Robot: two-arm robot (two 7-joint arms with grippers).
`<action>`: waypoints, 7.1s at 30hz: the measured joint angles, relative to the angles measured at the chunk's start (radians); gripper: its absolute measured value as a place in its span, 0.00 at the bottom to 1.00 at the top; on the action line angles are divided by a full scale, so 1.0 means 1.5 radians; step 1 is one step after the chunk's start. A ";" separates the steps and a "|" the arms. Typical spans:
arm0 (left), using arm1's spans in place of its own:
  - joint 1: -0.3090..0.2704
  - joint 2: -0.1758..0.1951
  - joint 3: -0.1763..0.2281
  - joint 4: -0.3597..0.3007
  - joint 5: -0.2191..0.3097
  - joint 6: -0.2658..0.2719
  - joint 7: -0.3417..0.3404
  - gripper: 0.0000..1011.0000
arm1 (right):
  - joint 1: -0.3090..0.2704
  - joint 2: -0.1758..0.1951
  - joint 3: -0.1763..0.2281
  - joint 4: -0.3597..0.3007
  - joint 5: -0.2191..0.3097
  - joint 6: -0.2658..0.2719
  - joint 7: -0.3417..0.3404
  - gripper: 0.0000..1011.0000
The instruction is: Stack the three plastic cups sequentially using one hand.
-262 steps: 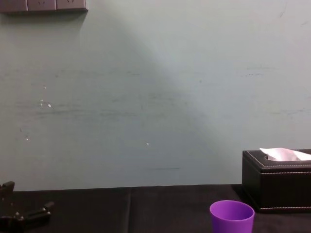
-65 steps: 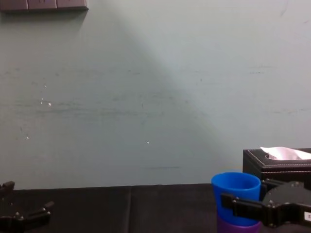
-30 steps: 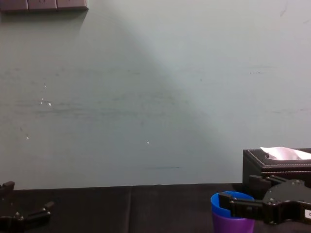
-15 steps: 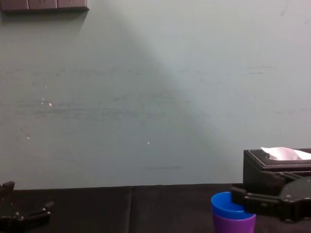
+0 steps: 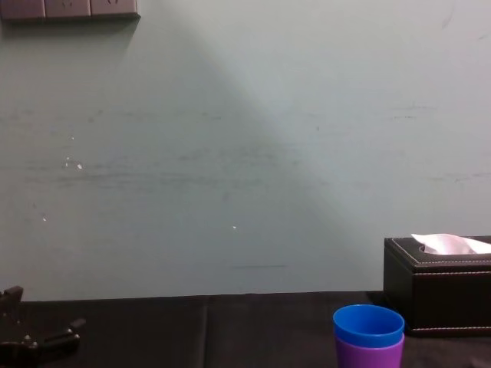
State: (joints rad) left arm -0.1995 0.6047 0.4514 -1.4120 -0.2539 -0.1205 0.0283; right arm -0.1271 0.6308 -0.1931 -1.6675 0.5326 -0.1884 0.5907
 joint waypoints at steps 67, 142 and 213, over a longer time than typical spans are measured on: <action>0.000 0.000 0.000 0.000 0.000 0.000 0.000 1.00 | 0.115 -0.055 -0.153 0.104 -0.114 0.035 0.012 0.96; 0.000 0.000 0.000 0.000 0.000 0.000 0.000 1.00 | 0.213 -0.048 -0.087 -0.059 -0.136 0.280 -0.125 0.72; 0.000 0.000 0.000 0.000 0.000 0.000 0.000 1.00 | 0.299 -0.099 -0.145 0.134 -0.144 0.198 -0.073 0.90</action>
State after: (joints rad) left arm -0.1995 0.6047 0.4514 -1.4120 -0.2539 -0.1205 0.0283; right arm 0.3213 0.4823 -0.4106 -1.4671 0.3173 0.1090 0.4817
